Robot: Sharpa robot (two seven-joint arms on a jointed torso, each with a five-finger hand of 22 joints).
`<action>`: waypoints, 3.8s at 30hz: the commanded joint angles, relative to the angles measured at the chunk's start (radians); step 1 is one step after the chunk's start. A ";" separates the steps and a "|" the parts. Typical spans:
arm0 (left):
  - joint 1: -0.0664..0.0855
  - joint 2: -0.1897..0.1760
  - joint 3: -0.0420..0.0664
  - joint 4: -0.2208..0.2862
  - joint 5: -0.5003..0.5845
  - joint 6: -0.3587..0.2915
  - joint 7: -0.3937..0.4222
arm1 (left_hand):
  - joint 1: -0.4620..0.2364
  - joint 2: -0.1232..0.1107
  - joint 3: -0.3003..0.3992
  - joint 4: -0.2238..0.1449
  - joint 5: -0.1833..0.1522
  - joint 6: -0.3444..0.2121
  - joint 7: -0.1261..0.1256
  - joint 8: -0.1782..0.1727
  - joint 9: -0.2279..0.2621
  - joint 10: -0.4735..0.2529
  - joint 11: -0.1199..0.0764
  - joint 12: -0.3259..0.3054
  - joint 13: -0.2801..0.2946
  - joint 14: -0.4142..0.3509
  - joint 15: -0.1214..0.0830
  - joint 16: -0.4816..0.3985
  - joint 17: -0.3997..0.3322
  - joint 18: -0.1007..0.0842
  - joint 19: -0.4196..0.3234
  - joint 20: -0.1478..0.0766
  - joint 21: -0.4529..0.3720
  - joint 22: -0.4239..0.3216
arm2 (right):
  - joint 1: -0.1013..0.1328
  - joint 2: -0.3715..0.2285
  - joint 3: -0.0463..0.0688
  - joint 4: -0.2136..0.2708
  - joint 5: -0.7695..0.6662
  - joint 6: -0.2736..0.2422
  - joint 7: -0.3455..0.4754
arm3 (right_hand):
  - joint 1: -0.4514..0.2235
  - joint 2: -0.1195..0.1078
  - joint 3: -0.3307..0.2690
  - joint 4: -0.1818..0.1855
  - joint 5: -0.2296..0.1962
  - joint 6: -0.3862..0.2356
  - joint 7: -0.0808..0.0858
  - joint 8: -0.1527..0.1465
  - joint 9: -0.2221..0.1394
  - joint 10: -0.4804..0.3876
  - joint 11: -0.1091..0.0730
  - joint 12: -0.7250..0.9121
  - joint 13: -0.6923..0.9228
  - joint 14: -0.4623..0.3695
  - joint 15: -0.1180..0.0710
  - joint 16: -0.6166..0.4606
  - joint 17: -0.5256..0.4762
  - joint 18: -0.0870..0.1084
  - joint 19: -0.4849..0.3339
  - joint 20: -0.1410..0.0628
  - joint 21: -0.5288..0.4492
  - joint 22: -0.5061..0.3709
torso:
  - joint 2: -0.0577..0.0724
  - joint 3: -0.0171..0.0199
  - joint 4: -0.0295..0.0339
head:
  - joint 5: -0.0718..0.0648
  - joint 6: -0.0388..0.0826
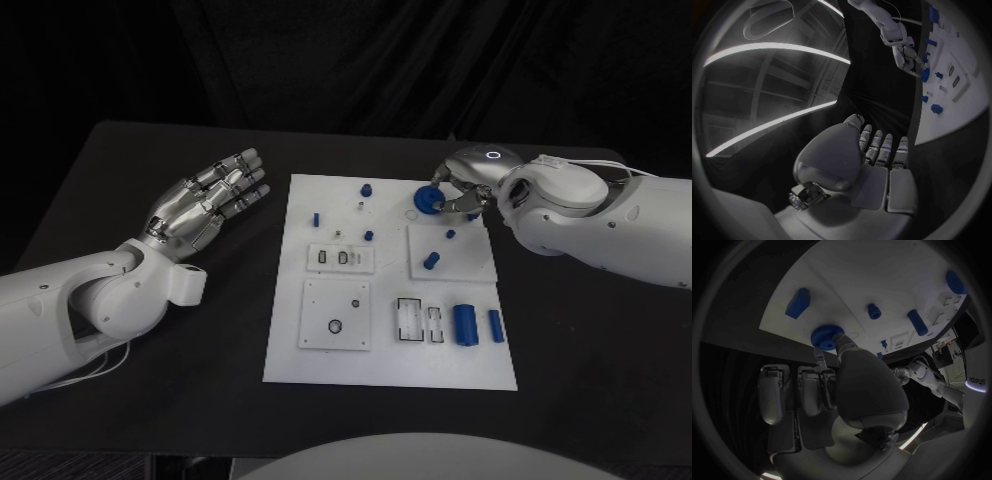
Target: Assemble the parts on the task board
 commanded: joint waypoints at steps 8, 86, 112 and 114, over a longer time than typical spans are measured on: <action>0.000 0.004 0.001 0.001 -0.001 0.012 0.024 | 0.003 0.006 0.005 -0.002 0.005 -0.006 0.001 -0.004 -0.001 -0.004 0.000 -0.002 -0.001 -0.003 0.006 0.002 -0.001 0.019 -0.001 0.009 0.002 0.001 | 0.056 -0.004 -0.001 0.086 -0.005 -0.024 -0.009 | -0.017 0.008 -0.002 0.002 0.007 0.061 -0.071 0.055 0.143 0.104 -0.005 0.003 0.263 0.103 -0.009 0.003 0.263 -0.016 0.083 -0.008 0.012 0.252 | 0.000 -0.0006 -0.0002 | 0.002 -0.004; -0.001 0.017 0.001 -0.021 -0.001 0.025 0.014 | -0.002 0.005 0.019 -0.004 0.003 -0.010 0.004 -0.006 -0.001 -0.008 0.002 -0.003 -0.001 -0.006 0.008 0.001 -0.003 0.019 -0.002 0.011 0.001 0.000 | 0.044 0.145 0.000 0.026 -0.005 -0.032 0.041 | -0.042 0.003 0.033 0.004 -0.105 -0.236 -0.025 -0.071 0.012 0.104 0.035 0.003 0.263 0.103 0.027 0.003 0.263 0.006 0.028 0.026 -0.071 0.224 | 0.001 0.0000 0.0010 | 0.001 -0.009; -0.002 0.020 0.001 -0.013 -0.001 0.023 0.012 | -0.003 0.005 0.020 -0.005 0.003 -0.009 0.004 -0.006 -0.001 -0.008 0.002 -0.001 -0.001 -0.004 0.008 0.001 -0.002 0.019 -0.001 0.011 0.001 0.000 | 0.028 -0.305 -0.003 0.193 0.049 -0.145 0.039 | -0.040 -0.027 0.001 0.075 -0.281 -0.126 -0.033 -0.067 -0.009 0.104 0.027 0.003 0.263 0.103 0.017 0.003 0.263 -0.017 0.089 0.016 0.015 0.255 | 0.002 0.0009 0.0011 | -0.038 -0.007; -0.002 0.022 0.001 -0.015 -0.001 0.024 0.012 | -0.003 0.005 0.020 -0.005 0.003 -0.009 0.004 -0.006 -0.001 -0.008 0.002 -0.001 -0.001 -0.004 0.008 0.001 -0.002 0.019 -0.001 0.011 0.001 0.000 | 0.017 -0.312 -0.003 0.191 0.051 -0.150 0.038 | -0.040 -0.027 0.000 0.077 -0.283 -0.127 -0.034 -0.068 -0.009 0.104 0.027 0.003 0.263 0.103 0.017 0.003 0.263 -0.017 0.089 0.016 0.015 0.255 | 0.002 0.0008 0.0030 | -0.039 -0.008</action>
